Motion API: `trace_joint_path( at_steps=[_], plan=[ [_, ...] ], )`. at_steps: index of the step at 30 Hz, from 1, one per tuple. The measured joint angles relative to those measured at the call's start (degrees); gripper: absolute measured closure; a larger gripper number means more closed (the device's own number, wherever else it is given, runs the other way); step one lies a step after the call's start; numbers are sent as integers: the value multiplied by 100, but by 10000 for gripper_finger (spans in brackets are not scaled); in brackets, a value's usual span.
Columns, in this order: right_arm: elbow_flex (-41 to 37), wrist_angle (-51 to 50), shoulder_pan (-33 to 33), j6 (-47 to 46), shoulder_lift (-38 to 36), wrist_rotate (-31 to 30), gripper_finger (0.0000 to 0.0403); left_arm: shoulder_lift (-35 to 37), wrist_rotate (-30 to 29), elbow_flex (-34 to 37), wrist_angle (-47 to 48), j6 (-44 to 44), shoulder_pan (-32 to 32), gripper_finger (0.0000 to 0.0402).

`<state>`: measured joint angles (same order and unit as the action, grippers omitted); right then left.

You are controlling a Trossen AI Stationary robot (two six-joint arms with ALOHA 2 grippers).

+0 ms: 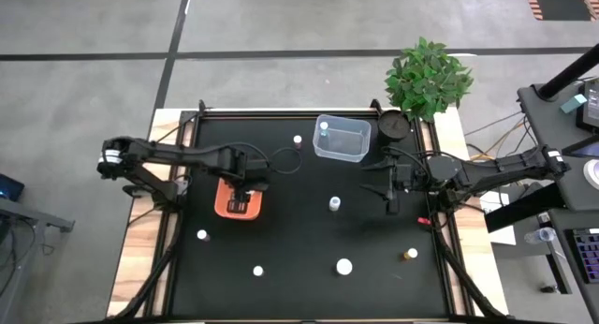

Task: Pick and place medicine bottles into bin by pill shape (circle, oval)
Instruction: Put the large orange capsule pill bottle into the orange bin

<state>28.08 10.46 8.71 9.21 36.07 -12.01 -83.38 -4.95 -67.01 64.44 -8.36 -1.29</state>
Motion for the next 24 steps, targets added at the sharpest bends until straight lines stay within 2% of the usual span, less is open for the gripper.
trace_joint_path(
  at_steps=[24],
  plan=[
    [0, 0, 0, 2, 0, 0, 204, 36, 11, 940, -808, -119, -69, 212]
  ],
)
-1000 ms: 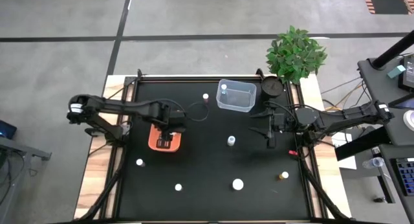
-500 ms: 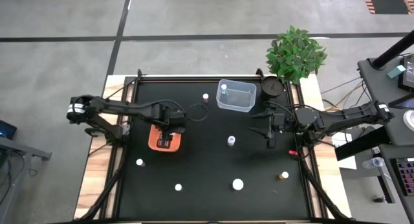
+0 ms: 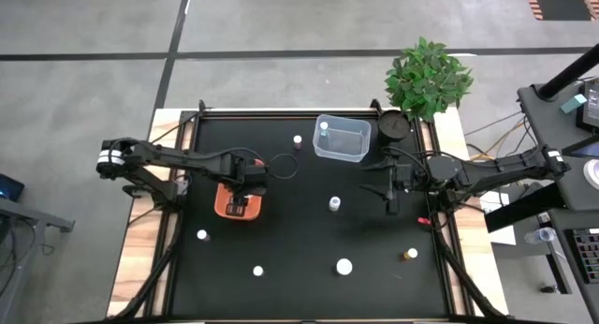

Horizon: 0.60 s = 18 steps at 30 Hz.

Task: Pick and place medicine bottles into bin by pill shape (circle, oval)
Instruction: Put the large orange capsule pill bottle into the orange bin

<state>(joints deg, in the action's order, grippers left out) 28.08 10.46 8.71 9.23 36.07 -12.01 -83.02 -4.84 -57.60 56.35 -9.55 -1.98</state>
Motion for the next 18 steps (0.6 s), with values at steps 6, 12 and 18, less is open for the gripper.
trace_joint_path(
  at_steps=[6, 12, 18],
  plan=[
    [0, 0, 0, 0, 0, 0, 204, 0, 0, -2, -74, -28, 0, 204],
    [0, -36, 0, 9, 0, 0, 204, -2, -208, -2, -76, 44, 6, 202],
    [0, -37, 0, 55, 2, 0, 204, -7, -321, -2, -91, 18, 16, 201]
  ],
)
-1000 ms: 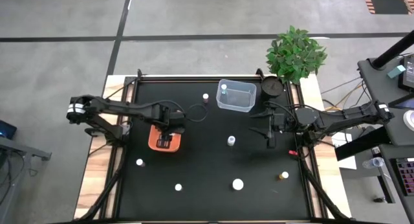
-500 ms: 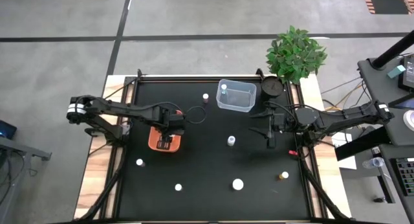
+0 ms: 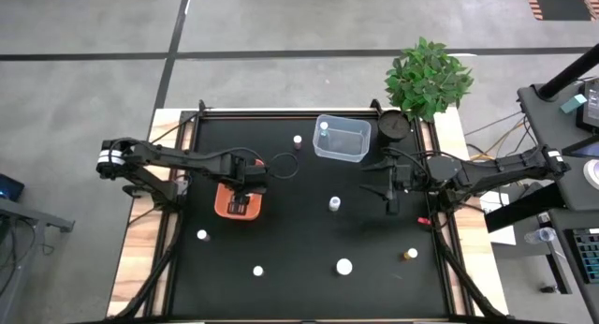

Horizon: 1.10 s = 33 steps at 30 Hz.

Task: Pick and place medicine bottles into bin by pill shape (circle, oval)
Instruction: Put the large orange capsule pill bottle into the orange bin, then put the small orange tablet pill bottle into the transparent bin

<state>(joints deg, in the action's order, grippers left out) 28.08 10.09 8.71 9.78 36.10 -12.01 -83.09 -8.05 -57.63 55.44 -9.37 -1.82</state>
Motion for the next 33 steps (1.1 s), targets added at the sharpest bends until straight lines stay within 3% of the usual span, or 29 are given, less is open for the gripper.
trace_joint_path(
  at_steps=[8, 19, 27, 33],
  plan=[
    [0, 0, 0, 24, 0, 2, 204, 0, 22, 0, 0, -16, 4, 197],
    [0, 1, 0, 28, 0, 2, 204, 0, 17, 0, 2, -28, 4, 130],
    [0, 0, 0, 28, 0, 4, 204, 0, 9, -75, 158, -67, 4, 128],
    [0, 2, 0, 22, 0, 3, 204, 8, -169, -531, 424, -166, 4, 127]
  ],
)
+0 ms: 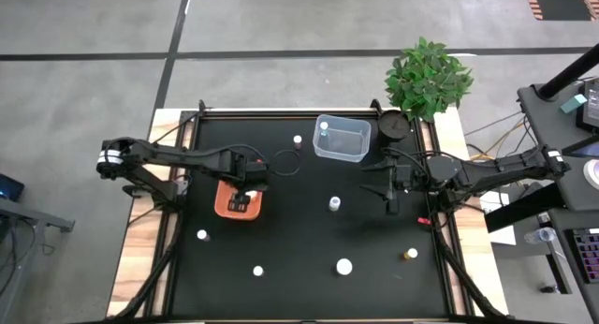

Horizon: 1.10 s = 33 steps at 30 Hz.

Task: Pick and place medicine bottles into bin by pill shape (circle, oval)
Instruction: Put the small orange tablet pill bottle into the transparent bin

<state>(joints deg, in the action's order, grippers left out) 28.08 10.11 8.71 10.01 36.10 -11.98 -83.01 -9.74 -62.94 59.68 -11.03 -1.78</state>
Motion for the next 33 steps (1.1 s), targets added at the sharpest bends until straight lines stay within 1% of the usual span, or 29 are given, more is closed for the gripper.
trace_joint_path(
  at_steps=[3, 6, 8, 10, 14, 18, 23, 26, 28, 30, 33],
  plan=[
    [0, 0, 0, -25, -1, -1, 204, 36, -46, -261, -79, 24, 0, 127],
    [0, 4, 0, -37, 0, -1, 204, 69, -67, -453, -347, 154, -2, 127],
    [0, 20, 0, -49, 0, -1, 204, 171, -65, -468, -741, 171, 23, 127],
    [0, 70, 0, -77, 0, -3, 204, 342, -60, -368, -1348, 140, 93, 127],
    [0, 96, 0, -116, 0, -3, 204, 724, -18, -45, -2499, -99, 201, 127],
    [0, 206, 0, -227, 0, -7, 204, 1171, 7, 437, -3411, -316, 197, 127],
    [0, 454, 0, -350, 102, -18, 204, 1799, 27, 1283, -4959, -750, 199, 127],
    [0, 887, 0, -354, 343, -16, 204, 2119, 22, 1761, -5760, -1067, 151, 127],
    [54, 1145, 0, -358, 600, -16, 204, 2325, 18, 2039, -6047, -1218, 109, 127],
    [225, 1156, 0, -359, 858, -14, 204, 2477, 14, 2242, -6327, -1319, 56, 127],
    [568, 1162, 2, -353, 1317, -12, 204, 2705, -21, 2437, -6412, -1340, -28, 127]
  ],
)
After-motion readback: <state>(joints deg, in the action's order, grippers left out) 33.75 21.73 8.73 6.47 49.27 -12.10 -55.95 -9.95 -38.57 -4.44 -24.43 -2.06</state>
